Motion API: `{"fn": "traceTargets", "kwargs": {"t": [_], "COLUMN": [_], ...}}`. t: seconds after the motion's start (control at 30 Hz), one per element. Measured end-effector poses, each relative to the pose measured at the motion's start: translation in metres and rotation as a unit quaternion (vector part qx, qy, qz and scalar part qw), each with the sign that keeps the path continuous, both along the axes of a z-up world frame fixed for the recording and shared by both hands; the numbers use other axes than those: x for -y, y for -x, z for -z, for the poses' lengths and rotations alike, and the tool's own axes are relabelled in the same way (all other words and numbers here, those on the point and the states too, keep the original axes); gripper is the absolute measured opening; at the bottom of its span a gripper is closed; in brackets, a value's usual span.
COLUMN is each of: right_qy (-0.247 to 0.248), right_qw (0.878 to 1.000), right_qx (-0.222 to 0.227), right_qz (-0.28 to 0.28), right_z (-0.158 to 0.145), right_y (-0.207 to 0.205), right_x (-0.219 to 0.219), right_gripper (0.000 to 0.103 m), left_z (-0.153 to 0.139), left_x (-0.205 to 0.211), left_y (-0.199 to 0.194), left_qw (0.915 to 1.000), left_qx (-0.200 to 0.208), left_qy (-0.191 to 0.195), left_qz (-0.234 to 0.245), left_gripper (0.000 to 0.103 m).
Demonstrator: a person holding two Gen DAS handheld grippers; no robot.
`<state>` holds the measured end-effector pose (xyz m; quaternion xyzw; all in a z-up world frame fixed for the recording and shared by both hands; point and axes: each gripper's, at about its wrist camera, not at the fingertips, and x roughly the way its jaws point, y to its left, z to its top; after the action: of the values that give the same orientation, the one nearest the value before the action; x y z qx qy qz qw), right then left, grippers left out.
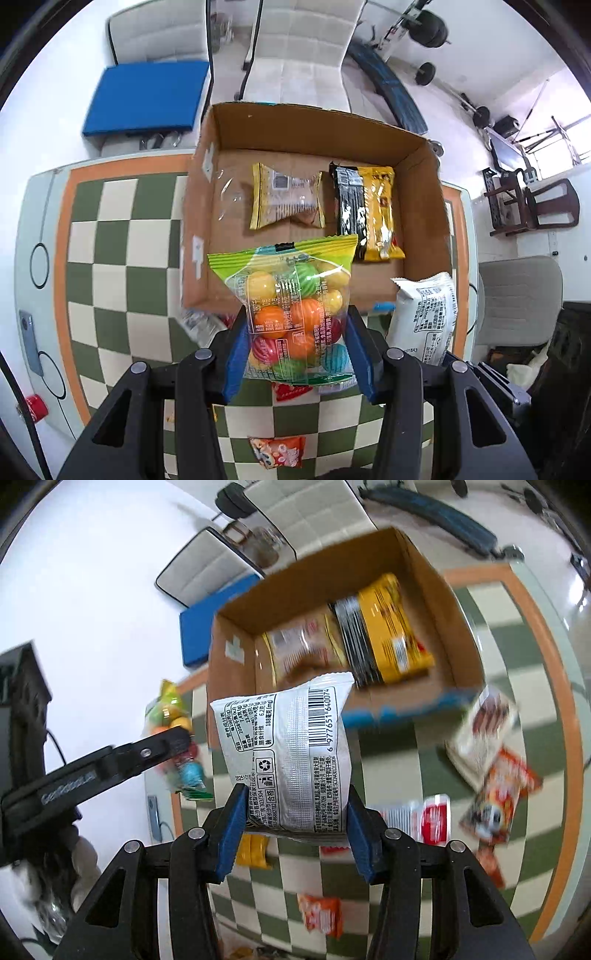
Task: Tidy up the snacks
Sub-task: 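Lower both held packets into the box and open both tools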
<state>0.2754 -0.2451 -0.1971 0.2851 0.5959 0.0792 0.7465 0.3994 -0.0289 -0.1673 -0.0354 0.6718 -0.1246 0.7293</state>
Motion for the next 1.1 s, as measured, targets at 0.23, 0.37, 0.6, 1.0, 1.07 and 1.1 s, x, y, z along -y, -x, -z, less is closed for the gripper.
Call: {"fn": "traceTargets", "kwargs": {"t": [0.23, 0.37, 0.6, 1.0, 1.07, 1.1], "right_qy": [0.049, 0.055, 0.057, 0.090, 0.097, 0.099], "right_qw": [0.999, 0.998, 0.996, 0.988, 0.988, 0.988], "right_qx": [-0.003, -0.021, -0.055, -0.100, -0.099, -0.097], "right_qz": [-0.014, -0.020, -0.039, -0.071, -0.072, -0.072], "right_z": [0.023, 0.045, 0.084, 0.107, 0.105, 0.103], "right_y": [-0.074, -0.097, -0.118, -0.129, -0.128, -0.128], "right_x": [-0.011, -0.010, -0.015, -0.021, -0.022, -0.022], "right_gripper": [0.053, 0.053, 0.054, 0.094, 0.094, 0.094], "left_z": [0.050, 0.077, 0.105, 0.106, 0.099, 0.095], "left_x": [0.012, 0.018, 0.017, 0.004, 0.003, 0.005], "left_y": [-0.053, -0.065, -0.067, -0.062, -0.059, -0.060], "left_qw": [0.9979, 0.9957, 0.9922, 0.9929, 0.9936, 0.9940], "left_qx": [-0.064, -0.087, -0.119, -0.106, -0.101, -0.099], "left_qy": [-0.008, -0.028, -0.035, -0.055, -0.049, -0.048], "left_qz": [0.003, 0.010, 0.001, -0.004, -0.006, -0.006], "left_gripper": [0.046, 0.046, 0.046, 0.086, 0.086, 0.086]}}
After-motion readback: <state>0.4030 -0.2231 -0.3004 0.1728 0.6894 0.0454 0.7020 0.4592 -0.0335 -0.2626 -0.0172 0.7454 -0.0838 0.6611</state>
